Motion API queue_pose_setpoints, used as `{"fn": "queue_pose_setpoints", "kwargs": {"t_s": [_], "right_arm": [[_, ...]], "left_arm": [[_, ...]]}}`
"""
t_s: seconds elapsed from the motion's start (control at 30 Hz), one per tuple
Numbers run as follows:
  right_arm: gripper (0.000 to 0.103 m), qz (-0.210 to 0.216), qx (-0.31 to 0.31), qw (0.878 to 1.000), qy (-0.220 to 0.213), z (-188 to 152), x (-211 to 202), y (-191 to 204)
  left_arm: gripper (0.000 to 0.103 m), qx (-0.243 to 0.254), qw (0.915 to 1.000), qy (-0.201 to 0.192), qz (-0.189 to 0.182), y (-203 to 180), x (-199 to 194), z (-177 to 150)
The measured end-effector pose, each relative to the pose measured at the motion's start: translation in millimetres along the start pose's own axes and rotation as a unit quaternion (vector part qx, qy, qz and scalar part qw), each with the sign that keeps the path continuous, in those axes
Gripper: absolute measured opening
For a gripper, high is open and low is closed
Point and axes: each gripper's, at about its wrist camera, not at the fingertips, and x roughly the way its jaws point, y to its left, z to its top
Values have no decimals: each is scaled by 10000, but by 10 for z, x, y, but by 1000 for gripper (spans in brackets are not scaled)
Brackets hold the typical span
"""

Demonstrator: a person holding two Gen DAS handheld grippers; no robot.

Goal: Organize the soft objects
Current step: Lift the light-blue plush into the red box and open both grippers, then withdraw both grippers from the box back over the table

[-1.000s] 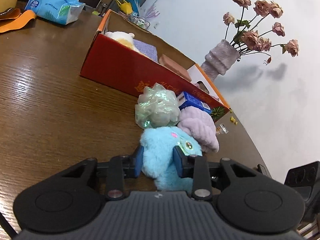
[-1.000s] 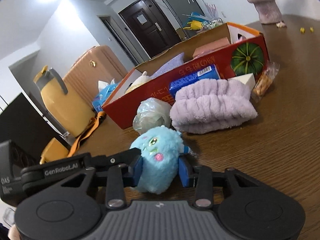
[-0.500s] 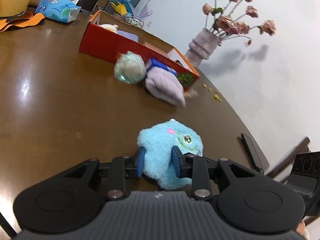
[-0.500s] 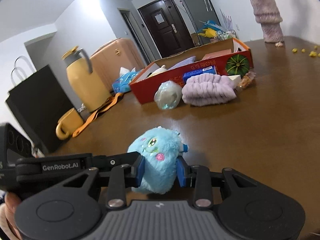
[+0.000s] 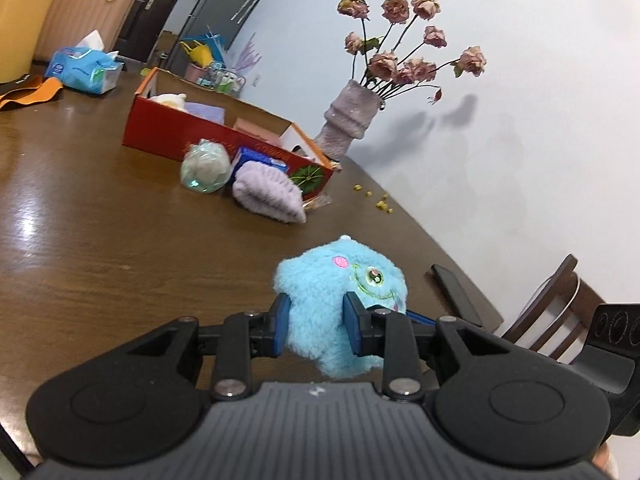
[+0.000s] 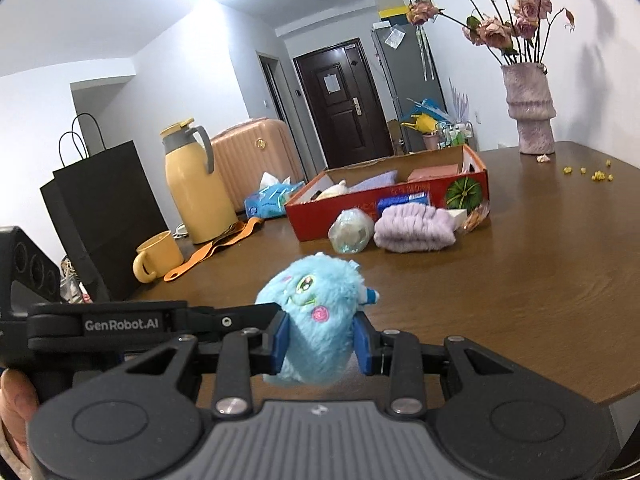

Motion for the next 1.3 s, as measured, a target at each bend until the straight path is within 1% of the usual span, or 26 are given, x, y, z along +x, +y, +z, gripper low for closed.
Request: {"fn": "queue_pose_setpoints", "kwargs": {"t_s": [0.1,0.17,0.27,0.33,0.37,0.43,0.47,0.53,0.6,0.7,0.8,0.83,0.87,0.9,0.93,1.07,1.1,1.13,1.17,1.2,1.23,1.3], "right_arm": [[33,-14,-46,10000,-57,155,80,-58],[33,25,-43,9999,-111,336,195,-127],[33,59,-59,9997,-218,743,498,-259],[32,57,-89,9997,-239,1070,804,-368],[32,94,-6,9998,-199,1219,963,-432],[32,174,154,9997,-68,1521,1342,-595],[32,213,263,9994,34,1655,1543,-685],[32,203,439,9985,240,1884,1943,-850],[32,132,435,9978,490,2028,2308,-965],[32,63,527,9946,890,2099,2808,-1164],[28,22,539,9893,1357,2052,3158,-1323],[28,-4,540,9864,1555,2013,3265,-1379],[28,-61,541,9848,1647,1978,3324,-1411],[32,-98,518,9830,1759,1937,3380,-1440],[33,-63,486,9816,1846,1892,3413,-1457],[38,-75,244,9814,1902,1882,3416,-1385],[41,-86,147,9818,1893,1896,3386,-1346],[49,-80,53,9830,1834,1920,3316,-1306],[53,-64,-7,9846,1749,1943,3256,-1270],[61,-30,-57,9866,1628,1975,3157,-1238],[63,-13,-98,9888,1488,2008,3035,-1220],[63,-53,-151,9922,1233,2067,2775,-1194]], "left_arm": [[29,-32,9999,-17,-112,39,117,181],[29,98,9998,-137,-119,50,253,438],[29,255,9993,-259,-104,105,540,893],[29,334,9990,-285,-16,162,772,1214],[29,314,9991,-268,47,198,896,1378],[29,339,9990,-219,213,307,1192,1708],[29,261,9991,-163,304,382,1352,1853],[29,240,9987,-48,449,515,1641,2059],[28,149,9980,132,606,663,1917,2204],[27,84,9955,442,833,881,2325,2315],[28,6,9935,710,887,1071,2536,2267],[28,78,9935,738,863,1095,2574,2240],[30,182,9937,723,839,1099,2581,2211],[32,274,9939,674,832,1096,2575,2183],[35,357,9940,630,821,1088,2559,2172],[44,635,9935,443,833,992,2427,2172],[45,711,9930,409,856,962,2378,2182],[54,758,9925,362,884,931,2324,2195],[65,793,9921,315,920,904,2263,2219],[67,871,9910,239,987,878,2153,2223],[67,959,9897,157,1049,846,2058,2220],[71,1130,9865,17,1184,773,1859,2213]]}}
